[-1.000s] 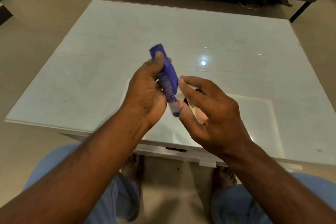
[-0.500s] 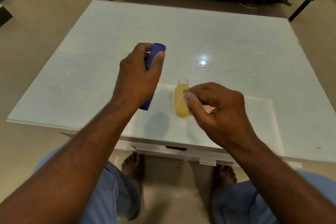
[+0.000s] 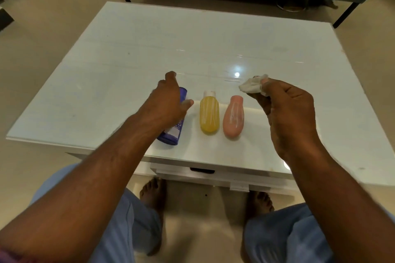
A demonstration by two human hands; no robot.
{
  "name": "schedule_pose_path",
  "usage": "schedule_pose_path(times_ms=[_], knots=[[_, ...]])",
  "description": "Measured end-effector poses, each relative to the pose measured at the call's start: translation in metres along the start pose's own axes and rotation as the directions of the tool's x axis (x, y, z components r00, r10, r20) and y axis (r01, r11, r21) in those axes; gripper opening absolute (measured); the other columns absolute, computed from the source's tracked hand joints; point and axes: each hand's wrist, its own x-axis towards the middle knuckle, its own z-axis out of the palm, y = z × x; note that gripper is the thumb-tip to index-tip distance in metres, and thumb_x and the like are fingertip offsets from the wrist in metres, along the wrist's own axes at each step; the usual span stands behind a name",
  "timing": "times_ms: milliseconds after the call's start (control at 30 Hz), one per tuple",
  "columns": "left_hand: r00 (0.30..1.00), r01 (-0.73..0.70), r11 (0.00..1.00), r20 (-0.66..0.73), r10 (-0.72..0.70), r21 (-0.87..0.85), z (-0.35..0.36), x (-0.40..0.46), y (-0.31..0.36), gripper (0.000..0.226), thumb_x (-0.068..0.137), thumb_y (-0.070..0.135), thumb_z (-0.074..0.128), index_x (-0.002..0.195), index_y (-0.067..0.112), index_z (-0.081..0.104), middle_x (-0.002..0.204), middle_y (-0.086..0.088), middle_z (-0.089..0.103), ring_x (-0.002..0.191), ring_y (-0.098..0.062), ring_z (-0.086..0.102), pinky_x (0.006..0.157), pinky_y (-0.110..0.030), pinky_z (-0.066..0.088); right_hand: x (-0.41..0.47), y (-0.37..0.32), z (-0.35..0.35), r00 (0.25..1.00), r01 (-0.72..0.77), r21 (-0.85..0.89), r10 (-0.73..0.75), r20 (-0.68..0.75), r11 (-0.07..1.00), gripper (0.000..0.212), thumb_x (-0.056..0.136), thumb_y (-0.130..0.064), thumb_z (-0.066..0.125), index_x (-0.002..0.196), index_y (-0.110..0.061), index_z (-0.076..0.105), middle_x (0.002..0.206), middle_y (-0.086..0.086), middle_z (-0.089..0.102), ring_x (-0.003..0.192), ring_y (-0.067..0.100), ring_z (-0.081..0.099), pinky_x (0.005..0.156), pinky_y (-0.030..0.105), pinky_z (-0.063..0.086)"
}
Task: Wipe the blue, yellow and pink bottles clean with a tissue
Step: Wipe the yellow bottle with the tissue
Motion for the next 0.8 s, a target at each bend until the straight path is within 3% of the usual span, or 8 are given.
schedule_pose_path(times_ms=[67,133,233,433,533,633,733,800], knots=[[0.989,-0.084,0.984,0.135,0.063,0.155,-0.01,-0.006,-0.006,0.111,0.078,0.055,0.079,0.158,0.021,0.01,0.161,-0.012,0.027,0.142,-0.036,0.038,0.109,-0.052,0.045,0.0,-0.001,-0.002,1.0,0.0,0.019,0.0,0.001,1.0,0.028,0.1,-0.001,0.058,0.085,-0.006,0.082,0.1,0.015,0.081,0.107,0.02,0.077,0.101,0.035,0.06],[0.929,-0.197,0.93,0.363,0.076,0.309,-0.019,-0.017,-0.017,0.136,0.066,0.062,0.083,0.159,0.026,-0.009,0.169,-0.002,-0.004,0.154,-0.034,0.008,0.12,-0.055,0.03,0.0,-0.001,-0.003,1.0,0.001,0.029,-0.001,-0.001,1.0,0.028,0.099,-0.001,0.058,0.084,-0.006,0.082,0.099,0.014,0.081,0.107,0.02,0.077,0.1,0.034,0.06],[0.833,-0.266,0.894,0.552,0.026,0.36,-0.018,-0.032,-0.032,0.146,0.068,0.054,0.086,0.153,0.031,-0.03,0.163,0.007,-0.033,0.155,-0.027,-0.011,0.125,-0.05,0.02,0.0,0.0,-0.002,1.0,0.001,0.033,-0.001,0.013,0.999,0.032,0.098,0.002,0.057,0.081,-0.009,0.082,0.099,0.014,0.081,0.109,0.021,0.077,0.1,0.034,0.06],[0.885,-0.301,0.895,0.446,0.135,0.328,-0.006,-0.016,-0.024,0.12,0.088,0.034,0.076,0.156,0.025,-0.022,0.167,0.004,-0.023,0.155,-0.026,0.007,0.122,-0.043,0.03,0.001,0.003,0.005,0.999,-0.013,0.029,0.012,0.037,1.0,0.033,0.098,0.002,0.057,0.081,-0.011,0.083,0.097,0.011,0.082,0.107,0.02,0.077,0.103,0.038,0.059],[0.899,-0.317,0.862,0.414,0.141,0.395,-0.003,-0.015,-0.022,0.124,0.083,0.05,0.075,0.157,0.023,-0.02,0.167,0.0,-0.023,0.156,-0.03,0.002,0.123,-0.049,0.025,0.001,0.006,0.006,0.999,-0.011,0.006,0.011,0.047,1.0,0.031,0.098,0.001,0.057,0.085,-0.009,0.083,0.098,0.011,0.082,0.108,0.019,0.077,0.105,0.04,0.058],[0.915,-0.375,0.834,0.305,0.264,0.404,0.003,-0.017,-0.013,0.136,0.07,0.075,0.071,0.157,0.025,-0.02,0.167,0.001,-0.024,0.156,-0.03,-0.011,0.124,-0.054,0.01,0.001,0.007,0.006,0.998,-0.013,-0.003,0.013,0.053,1.0,0.032,0.098,0.0,0.057,0.084,-0.011,0.083,0.097,0.01,0.082,0.109,0.017,0.077,0.106,0.039,0.058],[0.892,-0.451,0.802,0.236,0.386,0.391,0.015,-0.011,-0.001,0.141,0.064,0.083,0.068,0.157,0.024,-0.021,0.168,0.001,-0.021,0.156,-0.027,-0.014,0.122,-0.054,0.002,0.001,0.006,0.007,0.998,-0.01,-0.012,0.011,0.057,1.0,0.033,0.098,-0.001,0.058,0.082,-0.015,0.084,0.098,0.008,0.083,0.11,0.019,0.076,0.105,0.038,0.058],[0.885,-0.464,0.794,0.245,0.396,0.392,0.022,-0.006,0.004,0.143,0.063,0.083,0.07,0.157,0.022,-0.02,0.169,0.001,-0.017,0.156,-0.027,-0.012,0.123,-0.056,0.003,0.0,0.006,0.009,0.998,-0.016,-0.03,0.018,0.055,0.999,0.029,0.099,-0.002,0.058,0.087,-0.011,0.083,0.098,0.008,0.083,0.107,0.018,0.077,0.105,0.038,0.058]])
